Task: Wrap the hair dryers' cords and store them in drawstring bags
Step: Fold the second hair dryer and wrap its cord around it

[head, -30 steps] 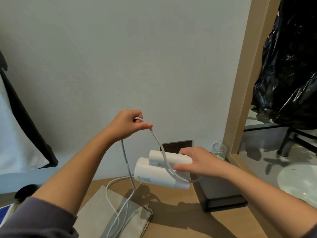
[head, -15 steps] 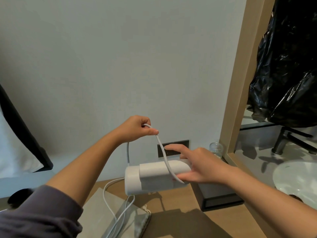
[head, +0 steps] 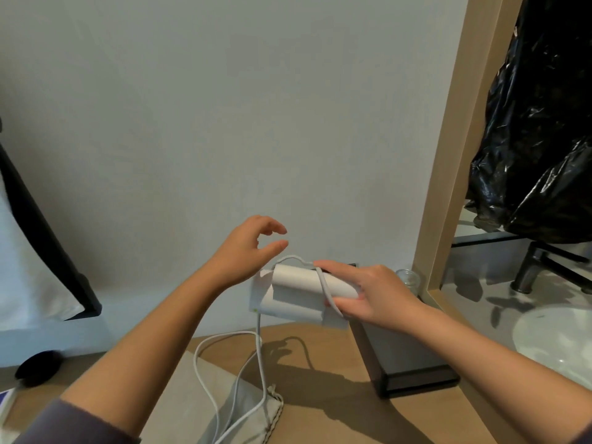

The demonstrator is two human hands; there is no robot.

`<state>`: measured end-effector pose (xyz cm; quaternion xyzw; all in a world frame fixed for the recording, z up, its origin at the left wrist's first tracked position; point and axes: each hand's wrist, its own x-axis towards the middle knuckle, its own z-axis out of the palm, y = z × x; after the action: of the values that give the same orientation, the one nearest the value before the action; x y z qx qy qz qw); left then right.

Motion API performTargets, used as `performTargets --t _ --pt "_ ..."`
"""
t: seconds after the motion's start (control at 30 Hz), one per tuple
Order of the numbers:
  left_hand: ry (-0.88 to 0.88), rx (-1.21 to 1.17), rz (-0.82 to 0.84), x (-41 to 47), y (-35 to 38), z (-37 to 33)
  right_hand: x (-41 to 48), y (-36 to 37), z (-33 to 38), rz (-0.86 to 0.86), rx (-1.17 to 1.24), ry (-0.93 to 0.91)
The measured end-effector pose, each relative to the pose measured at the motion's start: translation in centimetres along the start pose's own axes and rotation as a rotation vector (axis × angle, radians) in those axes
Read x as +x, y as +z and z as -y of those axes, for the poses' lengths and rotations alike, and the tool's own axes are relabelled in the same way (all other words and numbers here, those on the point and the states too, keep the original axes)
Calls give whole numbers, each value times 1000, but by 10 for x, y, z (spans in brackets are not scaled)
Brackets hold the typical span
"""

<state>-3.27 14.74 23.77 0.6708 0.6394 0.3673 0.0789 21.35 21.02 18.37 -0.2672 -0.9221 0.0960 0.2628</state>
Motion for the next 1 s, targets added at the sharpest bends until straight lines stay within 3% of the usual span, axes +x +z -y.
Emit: performTargets --t 0.13,0.2,0.37,0.6,0.73,0.9,1.0 --pt "-9 -37 -294 -25 -5 -4 17 -2 0 3 82 163" --pt "-44 -66 -327 -37 -5 -2 27 -6 0 5 116 227" --pt "-234 1 -172 -59 17 19 49 -14 1 5 277 325" --pt "-443 43 -89 -61 42 39 63 -23 9 -21 321 348" --pt "-553 -71 -16 -52 55 38 66 -29 14 -44 356 337" --pt "-543 -133 81 -46 70 36 68 -29 10 -76 316 332" --pt "-475 -8 109 -48 70 34 68 -28 5 -111 264 336"
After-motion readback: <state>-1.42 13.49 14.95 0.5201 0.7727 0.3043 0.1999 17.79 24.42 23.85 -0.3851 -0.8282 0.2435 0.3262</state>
